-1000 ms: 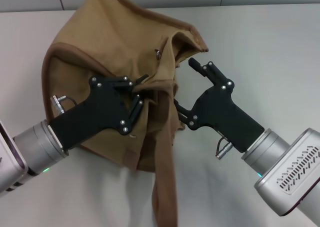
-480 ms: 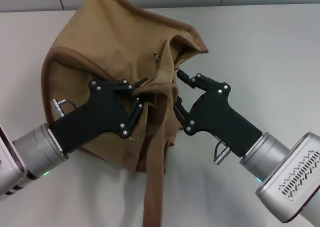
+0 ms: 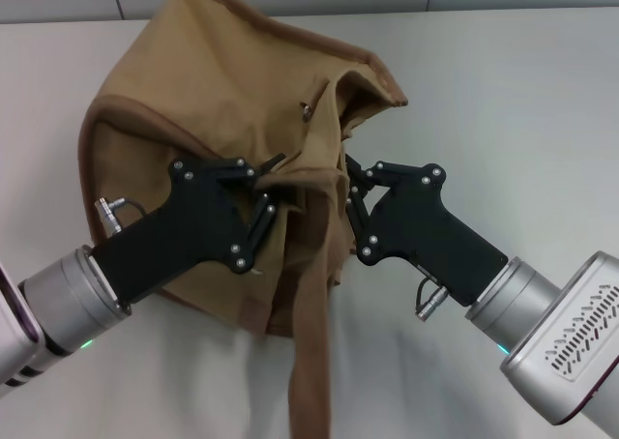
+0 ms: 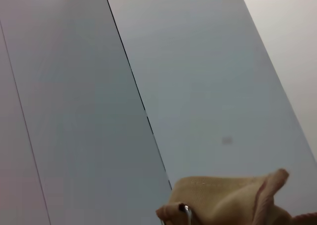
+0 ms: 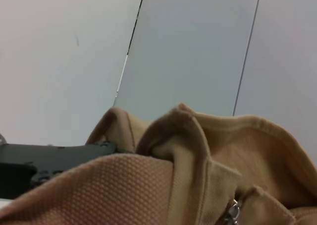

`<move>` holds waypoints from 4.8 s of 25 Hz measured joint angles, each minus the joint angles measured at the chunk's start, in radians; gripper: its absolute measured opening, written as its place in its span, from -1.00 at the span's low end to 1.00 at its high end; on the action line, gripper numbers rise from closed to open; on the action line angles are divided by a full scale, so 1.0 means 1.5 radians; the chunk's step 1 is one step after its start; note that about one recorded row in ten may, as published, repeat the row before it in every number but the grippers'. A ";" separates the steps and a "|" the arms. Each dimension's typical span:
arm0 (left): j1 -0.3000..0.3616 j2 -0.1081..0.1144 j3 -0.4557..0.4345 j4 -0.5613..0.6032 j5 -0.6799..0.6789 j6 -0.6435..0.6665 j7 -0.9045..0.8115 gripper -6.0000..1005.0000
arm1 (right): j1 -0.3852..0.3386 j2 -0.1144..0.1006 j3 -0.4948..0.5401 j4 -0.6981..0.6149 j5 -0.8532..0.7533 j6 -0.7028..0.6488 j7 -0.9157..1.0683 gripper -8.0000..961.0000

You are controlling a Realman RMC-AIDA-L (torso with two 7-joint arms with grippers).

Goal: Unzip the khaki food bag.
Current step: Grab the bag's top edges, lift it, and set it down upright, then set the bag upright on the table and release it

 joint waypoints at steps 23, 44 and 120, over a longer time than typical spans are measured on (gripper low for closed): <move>0.022 0.000 -0.206 -0.108 0.001 0.095 -0.007 -0.86 | -0.049 0.000 0.006 -0.055 0.007 0.004 0.079 -0.93; 0.119 0.000 -0.293 -0.118 0.001 0.165 -0.023 -0.84 | -0.068 -0.003 0.032 -0.134 -0.064 -0.226 0.417 -0.58; 0.087 0.000 -0.264 -0.157 0.007 0.046 -0.046 -0.77 | 0.033 -0.007 0.448 -0.241 -0.384 -0.131 0.700 -0.98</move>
